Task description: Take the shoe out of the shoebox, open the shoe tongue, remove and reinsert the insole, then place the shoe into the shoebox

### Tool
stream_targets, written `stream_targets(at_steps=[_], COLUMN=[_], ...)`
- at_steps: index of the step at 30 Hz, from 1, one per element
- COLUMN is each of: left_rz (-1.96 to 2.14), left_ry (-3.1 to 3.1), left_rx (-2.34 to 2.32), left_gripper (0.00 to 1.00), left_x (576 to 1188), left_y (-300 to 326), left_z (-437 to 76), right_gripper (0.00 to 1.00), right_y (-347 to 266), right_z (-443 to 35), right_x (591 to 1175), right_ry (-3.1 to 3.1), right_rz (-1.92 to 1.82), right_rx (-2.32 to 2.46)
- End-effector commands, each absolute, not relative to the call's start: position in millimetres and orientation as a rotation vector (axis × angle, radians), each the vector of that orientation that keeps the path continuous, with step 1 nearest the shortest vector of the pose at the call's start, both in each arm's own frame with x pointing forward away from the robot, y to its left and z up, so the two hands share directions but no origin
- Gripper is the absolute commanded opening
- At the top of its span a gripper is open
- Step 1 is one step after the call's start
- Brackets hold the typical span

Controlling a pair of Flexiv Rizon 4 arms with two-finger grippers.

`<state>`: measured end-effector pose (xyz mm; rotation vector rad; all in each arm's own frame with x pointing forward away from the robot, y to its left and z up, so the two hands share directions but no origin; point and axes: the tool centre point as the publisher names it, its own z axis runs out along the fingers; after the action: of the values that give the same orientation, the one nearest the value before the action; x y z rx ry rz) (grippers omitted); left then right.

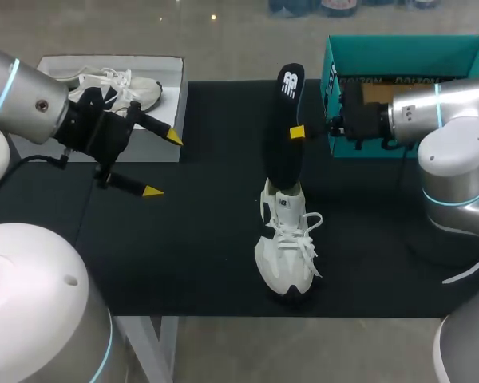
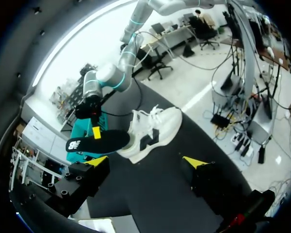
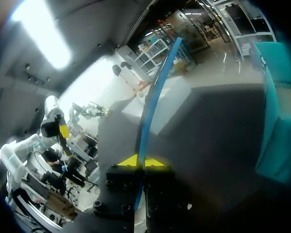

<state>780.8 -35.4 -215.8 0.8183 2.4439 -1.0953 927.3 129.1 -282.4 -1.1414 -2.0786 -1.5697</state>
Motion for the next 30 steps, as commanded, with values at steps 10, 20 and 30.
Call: stream_targets(at_steps=[10,20,30], left_rz=[-1.088,-1.088,-1.088], left_ry=[2.448,2.448,2.448], left_rx=[0.818,0.818,0.818], left_gripper=[1.0,1.0,1.0], left_x=[779.9,779.9,779.9], left_y=[-35.8,-35.8,-35.8], left_z=[-215.4,-215.4,-215.4], right_gripper=[0.0,0.0,0.0], right_y=[117.0,129.5,137.8], right_z=[-298.0,-307.8,-317.8], right_x=[913.2,891.4,874.5], right_ry=[-2.075,-2.063,-2.097], right_rz=[-1.586,-1.578,-1.526], right_rx=[-1.153,-1.114,-1.095])
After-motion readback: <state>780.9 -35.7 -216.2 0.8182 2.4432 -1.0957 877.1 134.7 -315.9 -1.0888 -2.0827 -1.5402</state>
